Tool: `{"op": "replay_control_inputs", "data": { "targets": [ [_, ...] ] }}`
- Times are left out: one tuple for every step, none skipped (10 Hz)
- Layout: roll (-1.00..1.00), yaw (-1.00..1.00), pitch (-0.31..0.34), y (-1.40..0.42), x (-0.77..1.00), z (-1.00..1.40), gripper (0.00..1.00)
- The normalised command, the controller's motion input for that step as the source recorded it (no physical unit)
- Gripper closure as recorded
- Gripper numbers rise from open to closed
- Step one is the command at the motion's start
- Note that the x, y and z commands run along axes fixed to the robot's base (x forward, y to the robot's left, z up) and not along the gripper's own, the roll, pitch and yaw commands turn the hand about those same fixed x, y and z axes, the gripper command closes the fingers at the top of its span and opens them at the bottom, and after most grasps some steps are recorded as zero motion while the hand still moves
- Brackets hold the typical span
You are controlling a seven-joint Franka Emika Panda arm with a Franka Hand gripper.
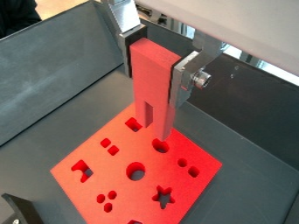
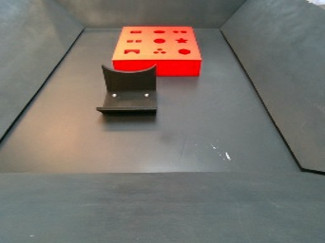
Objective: Insert the double-square object.
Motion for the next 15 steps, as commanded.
{"op": "replay_control_inputs", "data": {
  "targets": [
    [0.05,0.01,-0.127,0.0,0.45,-0.74,1.0],
    [0.07,0.0,-0.067,0.0,0.77,-0.89,1.0],
    [0.04,0.0,0.0,0.07,0.92,-0.95,1.0],
    [0.02,0.0,0.027,0.09,1.0,-0.93,1.0],
    [0.0,0.0,0.016,0.1,1.0,-0.81,1.0],
    [0.01,-0.03,0.0,0.09,1.0,-0.8,1.0],
    [0.04,-0.06,0.0,0.07,1.0,-0.79,1.0],
    [0.1,-0.01,0.147,0.0,1.0,-0.75,1.0],
    [0.07,0.0,0.274,0.0,0.99,-0.61,1.0],
    [0.04,0.0,0.22,0.0,1.0,-0.5,1.0],
    [0.03,0.0,0.17,0.0,1.0,-0.43,1.0],
    [0.0,0.0,0.13,0.0,1.0,-0.31,1.0],
    [0.0,0.0,0.099,0.02,1.0,0.0,1.0],
    [-0.16,0.0,0.137,0.12,0.96,0.31,1.0],
    [-0.07,0.0,0.091,0.06,0.93,0.08,1.0]
  ]
}}
